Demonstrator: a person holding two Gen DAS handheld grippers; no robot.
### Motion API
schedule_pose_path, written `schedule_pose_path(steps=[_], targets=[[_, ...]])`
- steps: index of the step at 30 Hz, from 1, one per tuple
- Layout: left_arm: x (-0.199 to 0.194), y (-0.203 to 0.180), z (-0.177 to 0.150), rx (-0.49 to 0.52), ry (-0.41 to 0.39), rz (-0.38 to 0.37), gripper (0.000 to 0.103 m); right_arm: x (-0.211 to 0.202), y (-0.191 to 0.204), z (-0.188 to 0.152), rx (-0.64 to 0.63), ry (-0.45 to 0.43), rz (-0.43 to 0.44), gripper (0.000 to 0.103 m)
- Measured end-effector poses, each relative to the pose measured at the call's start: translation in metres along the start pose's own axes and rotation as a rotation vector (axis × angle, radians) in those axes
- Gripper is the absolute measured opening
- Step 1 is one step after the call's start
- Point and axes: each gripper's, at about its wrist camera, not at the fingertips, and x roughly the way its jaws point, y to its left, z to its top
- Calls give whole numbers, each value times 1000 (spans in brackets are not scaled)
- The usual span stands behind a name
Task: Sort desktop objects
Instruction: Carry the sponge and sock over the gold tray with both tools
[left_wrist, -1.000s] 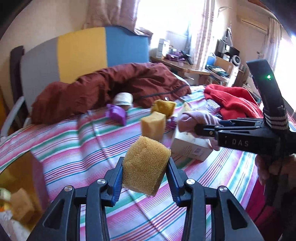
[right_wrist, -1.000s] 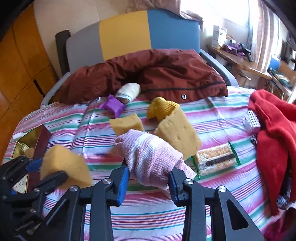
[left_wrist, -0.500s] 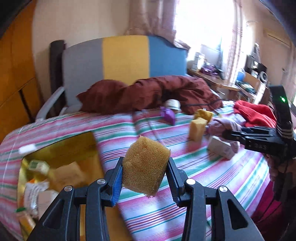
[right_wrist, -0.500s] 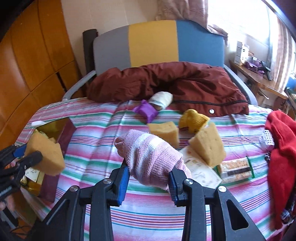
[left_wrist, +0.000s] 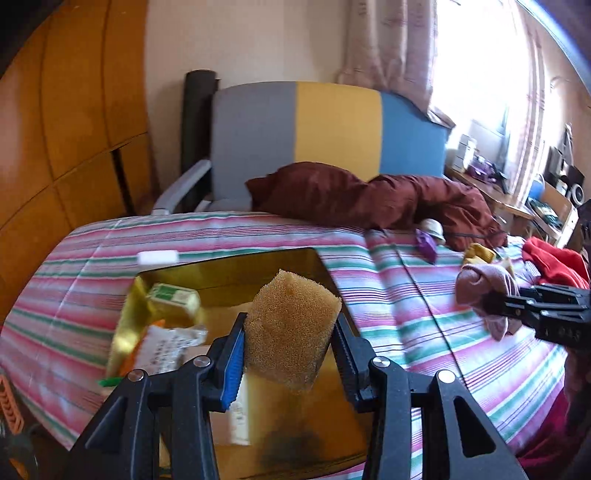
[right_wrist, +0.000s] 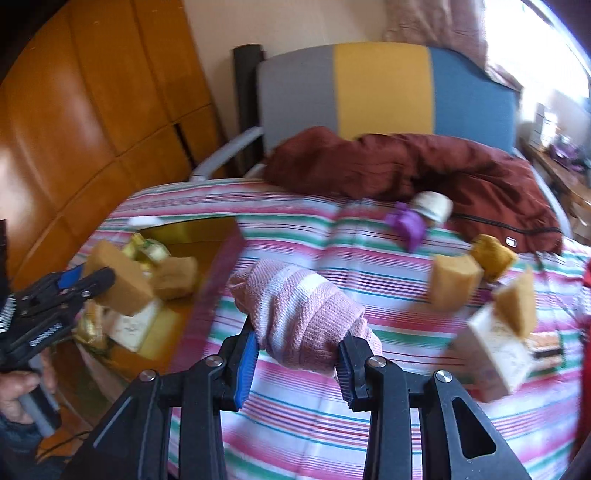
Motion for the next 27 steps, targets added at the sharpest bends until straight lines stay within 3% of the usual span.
schedule_pose_path(steps=[8,15,22,27], targets=[[-6,39,-11,-78,7,42,44,15,79,4,-88,12,152,38],[-16,84,-21,-191,6,25,44,34,110,3,-57,56,252,38],[-44,144,-29,-301,-48,64,44,47,138,-6,-88,76,261,38],[-43,164,-35,-349,-38,55,44,54,146,-6,-93,67,234,38]])
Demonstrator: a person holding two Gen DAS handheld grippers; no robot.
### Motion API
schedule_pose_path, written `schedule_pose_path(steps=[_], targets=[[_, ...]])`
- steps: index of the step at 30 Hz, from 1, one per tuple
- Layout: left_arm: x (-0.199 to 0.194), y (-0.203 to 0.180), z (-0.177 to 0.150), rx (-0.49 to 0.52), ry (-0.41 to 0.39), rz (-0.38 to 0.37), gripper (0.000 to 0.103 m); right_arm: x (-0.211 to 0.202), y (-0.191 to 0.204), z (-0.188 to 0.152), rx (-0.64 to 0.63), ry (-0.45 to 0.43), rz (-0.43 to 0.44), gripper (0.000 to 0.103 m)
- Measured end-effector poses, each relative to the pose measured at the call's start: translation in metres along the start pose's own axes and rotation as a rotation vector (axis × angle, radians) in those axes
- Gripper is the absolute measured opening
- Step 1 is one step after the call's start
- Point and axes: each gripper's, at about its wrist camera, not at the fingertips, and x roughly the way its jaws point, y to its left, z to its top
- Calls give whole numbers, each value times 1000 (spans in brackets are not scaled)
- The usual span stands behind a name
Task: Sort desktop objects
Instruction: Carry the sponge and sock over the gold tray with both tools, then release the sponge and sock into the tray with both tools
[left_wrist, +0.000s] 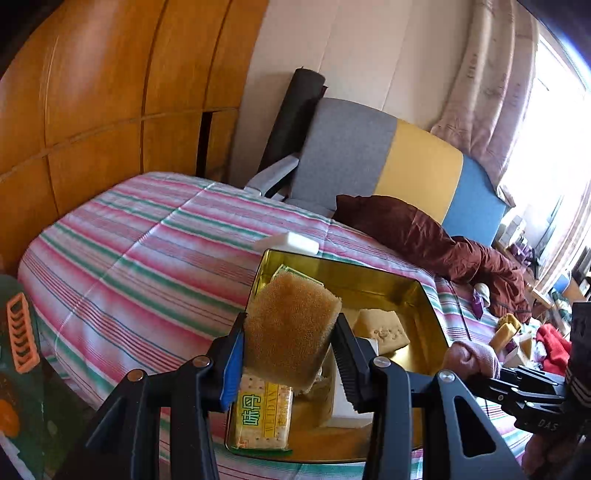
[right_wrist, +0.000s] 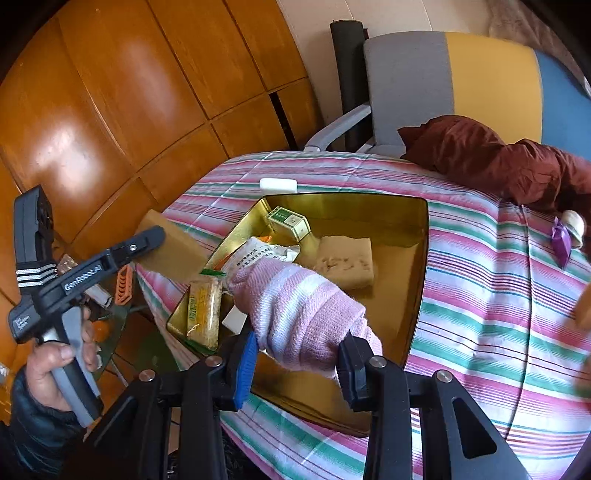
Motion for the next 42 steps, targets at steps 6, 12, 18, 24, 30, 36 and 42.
schedule_pose_path(steps=[6,12,18,24,30,36,42], targets=[[20,-10,10,-17,36,-65,44,7,-2,3,23,5,-2,39],[51,-34,32,14,64,-105,45,14,0,6,18,16,-8,39],[95,-35,41,-24,117,-53,63,28,2,15,14,15,-36,51],[88,-19,29,-43,117,-22,67,38,3,7,4,42,-44,61],[67,-21,14,-16,102,-13,66,37,6,0,-6,50,-40,63],[53,-31,-3,-6,99,-40,66,28,12,-5,-31,26,-64,72],[34,-45,-10,55,55,21,66,14,18,-11,-75,-35,-126,84]])
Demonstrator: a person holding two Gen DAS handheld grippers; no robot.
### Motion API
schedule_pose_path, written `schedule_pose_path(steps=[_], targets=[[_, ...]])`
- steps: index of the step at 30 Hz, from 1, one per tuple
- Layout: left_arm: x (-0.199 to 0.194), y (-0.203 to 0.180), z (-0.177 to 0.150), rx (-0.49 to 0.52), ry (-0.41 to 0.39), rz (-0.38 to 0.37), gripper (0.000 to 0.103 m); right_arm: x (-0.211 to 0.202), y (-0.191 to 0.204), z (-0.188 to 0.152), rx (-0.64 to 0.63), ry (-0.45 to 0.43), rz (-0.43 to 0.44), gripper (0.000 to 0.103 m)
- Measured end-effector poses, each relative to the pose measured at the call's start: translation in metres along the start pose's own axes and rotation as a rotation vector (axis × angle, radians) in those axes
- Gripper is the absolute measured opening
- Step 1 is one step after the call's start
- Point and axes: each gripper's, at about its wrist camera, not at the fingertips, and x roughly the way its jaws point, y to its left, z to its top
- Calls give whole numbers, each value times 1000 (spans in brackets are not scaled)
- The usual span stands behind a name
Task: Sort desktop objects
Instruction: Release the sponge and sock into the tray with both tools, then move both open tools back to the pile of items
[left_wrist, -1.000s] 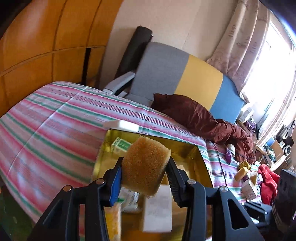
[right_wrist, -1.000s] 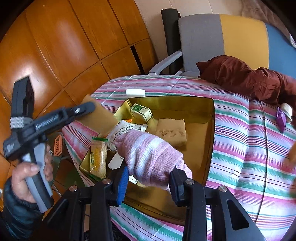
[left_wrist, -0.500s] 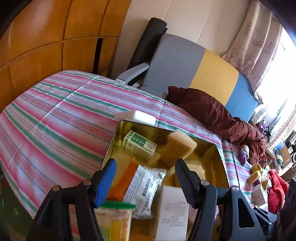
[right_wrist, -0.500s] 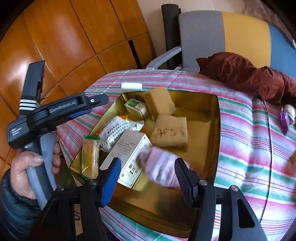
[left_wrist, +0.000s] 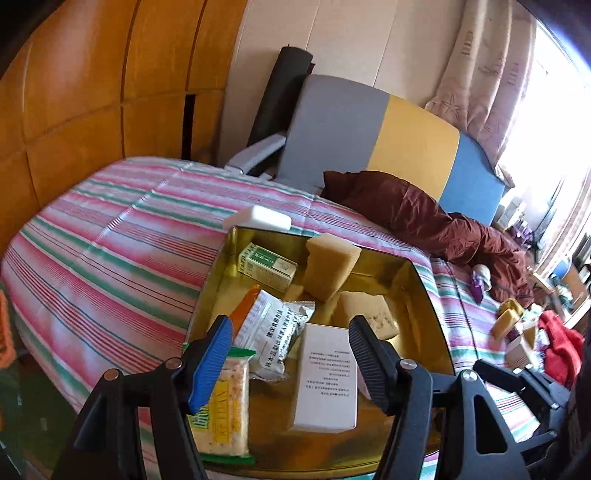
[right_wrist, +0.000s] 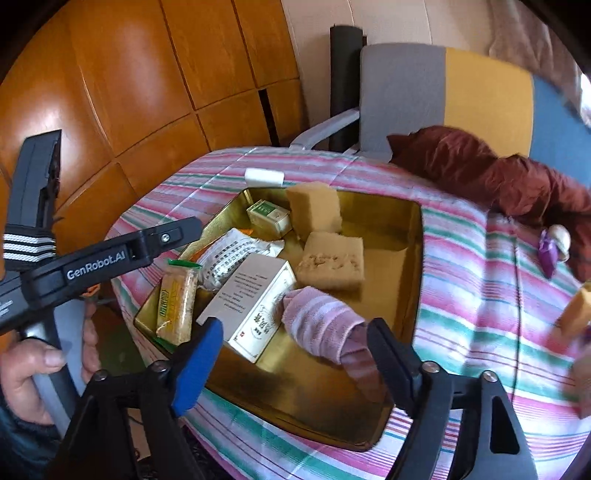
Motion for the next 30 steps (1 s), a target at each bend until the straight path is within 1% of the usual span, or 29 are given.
schedule_pose_path(steps=[2,3,5,7,9,12,15,18,21,28,30], targets=[[-7,-4,-2,20,-18,18,66,-6,-3,-1,10,-25,-7,88],[-10,-6,-3,30,-27,27,66,-8,-4,-2,16,-38,-24,93],[-15,-10,-6,50,-40,44,66,-15,-6,-3,17,-86,-71,95],[-17,-13,-9,64,-41,60,66,-21,-6,-3,5,-113,-105,101],[-18,-16,-11,71,-41,69,66,-26,-8,-3,-6,-129,-121,103],[-18,-22,-13,87,-36,89,66,-26,-13,-4,-2,-105,-103,103],[-20,-28,-17,115,-46,106,66,-27,-18,-11,10,-95,-114,102],[-21,-34,-18,136,-50,108,66,-25,-25,-17,19,-81,-127,94],[-20,-39,-20,147,-51,107,66,-28,-30,-19,22,-84,-122,86],[-23,-54,-19,194,-61,119,66,-38,-45,-18,24,-95,-140,86],[-21,-58,-19,201,-56,110,66,-40,-50,-16,27,-90,-148,86]])
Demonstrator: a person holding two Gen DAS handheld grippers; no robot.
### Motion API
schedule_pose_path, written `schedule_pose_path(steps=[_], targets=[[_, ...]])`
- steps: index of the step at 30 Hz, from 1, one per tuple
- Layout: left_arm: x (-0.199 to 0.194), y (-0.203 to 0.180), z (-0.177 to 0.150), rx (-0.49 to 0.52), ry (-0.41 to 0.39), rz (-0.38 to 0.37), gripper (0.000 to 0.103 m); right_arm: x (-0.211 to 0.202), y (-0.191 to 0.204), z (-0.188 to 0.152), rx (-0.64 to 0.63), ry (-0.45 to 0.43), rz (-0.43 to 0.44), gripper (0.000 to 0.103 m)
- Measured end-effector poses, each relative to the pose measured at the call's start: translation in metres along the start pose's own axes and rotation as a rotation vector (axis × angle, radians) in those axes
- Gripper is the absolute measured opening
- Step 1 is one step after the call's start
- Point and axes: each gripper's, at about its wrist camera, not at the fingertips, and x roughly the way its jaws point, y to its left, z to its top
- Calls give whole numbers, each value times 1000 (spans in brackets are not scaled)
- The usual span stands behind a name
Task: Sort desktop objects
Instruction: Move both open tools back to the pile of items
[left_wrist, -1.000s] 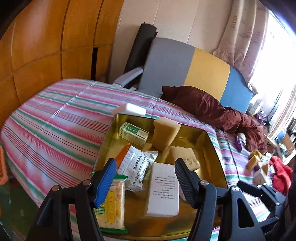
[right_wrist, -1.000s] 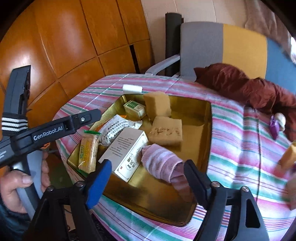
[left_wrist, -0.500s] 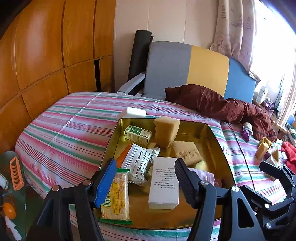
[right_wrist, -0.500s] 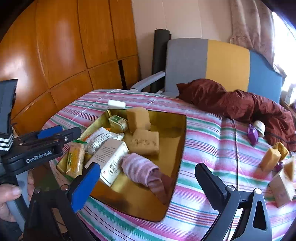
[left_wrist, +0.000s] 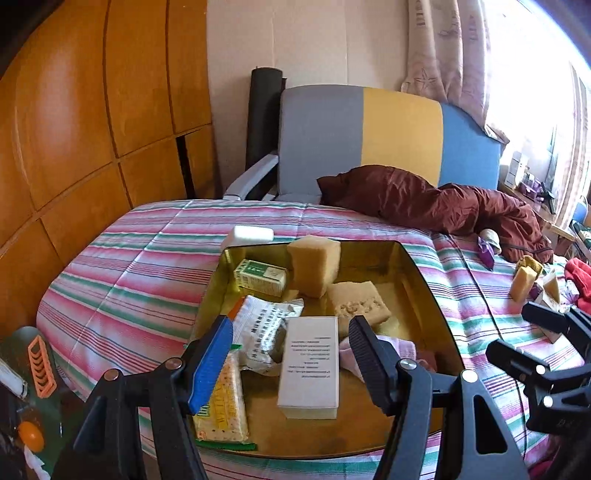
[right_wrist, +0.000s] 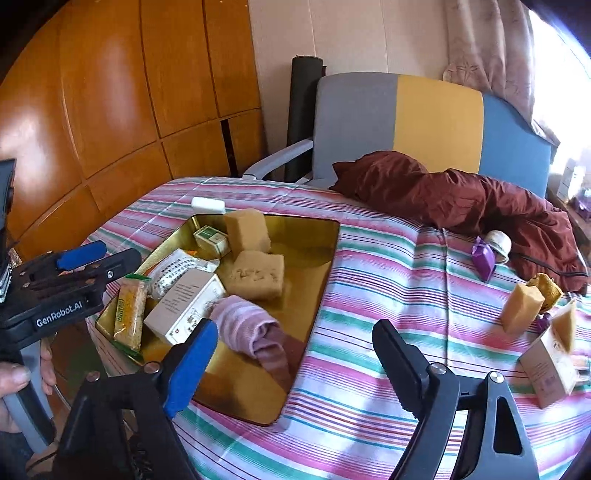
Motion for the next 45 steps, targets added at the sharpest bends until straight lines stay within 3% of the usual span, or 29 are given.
schedule_pose_path(steps=[24,29,38,45], targets=[[11,-83,21,155,16,-156,66,-9,-97,16,55,50,-123,87],[20,-99,24,161,52,-220,66,-8,-134,16,140,78,-147,87],[33,-138,27,231,92,-267,66,-16,-201,18,319,107,-211,87],[43,-163,30,260,126,-304,66,-41,-274,17,466,53,-300,87]])
